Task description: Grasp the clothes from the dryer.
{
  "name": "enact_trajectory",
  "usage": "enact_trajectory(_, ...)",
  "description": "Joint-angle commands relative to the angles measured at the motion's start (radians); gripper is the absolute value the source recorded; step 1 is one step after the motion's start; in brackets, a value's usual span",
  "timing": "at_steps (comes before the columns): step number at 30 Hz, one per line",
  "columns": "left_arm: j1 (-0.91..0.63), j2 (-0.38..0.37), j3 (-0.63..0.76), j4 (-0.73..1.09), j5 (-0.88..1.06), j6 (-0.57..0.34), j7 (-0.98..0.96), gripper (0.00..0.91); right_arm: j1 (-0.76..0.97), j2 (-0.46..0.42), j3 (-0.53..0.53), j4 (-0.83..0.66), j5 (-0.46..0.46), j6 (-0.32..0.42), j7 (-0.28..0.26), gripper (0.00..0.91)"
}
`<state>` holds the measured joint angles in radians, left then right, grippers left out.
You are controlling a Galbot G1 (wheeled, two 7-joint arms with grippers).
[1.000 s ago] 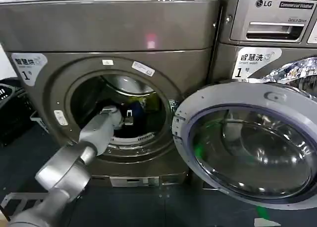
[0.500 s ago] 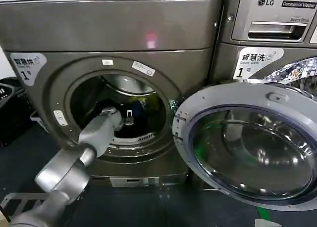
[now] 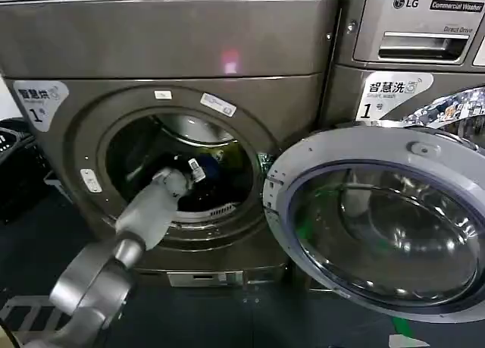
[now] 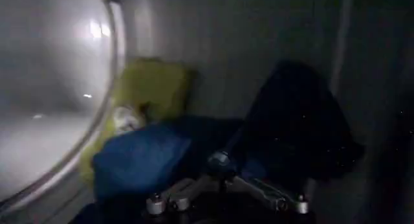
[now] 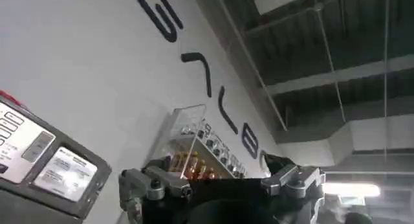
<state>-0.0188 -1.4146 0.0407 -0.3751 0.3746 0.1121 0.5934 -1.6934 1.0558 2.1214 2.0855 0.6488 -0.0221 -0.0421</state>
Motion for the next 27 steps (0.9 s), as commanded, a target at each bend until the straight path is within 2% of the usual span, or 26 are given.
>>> enact_trajectory(1, 0.148, 0.016, -0.148, -0.207, -0.286, 0.000, -0.358, 0.000, 0.004, -0.004, -0.008, -0.004, 0.000, 0.003, 0.000, 0.907)
enact_trajectory(7, 0.216, 0.018, -0.184, -0.368, -0.393, -0.046, -0.517, 0.000, 0.005, -0.009, -0.013, -0.003, 0.001, 0.008, 0.000, 0.907)
enact_trajectory(18, 0.273, -0.026, -0.273, -0.477, -0.439, -0.192, -0.742, 0.000, -0.001, -0.007, 0.000, 0.002, 0.010, 0.012, 0.007, 0.907)
enact_trajectory(27, 0.384, -0.052, -0.381, -0.620, -0.398, -0.208, -0.871, 0.000, -0.025, -0.016, 0.056, -0.012, 0.045, -0.006, 0.033, 0.907)
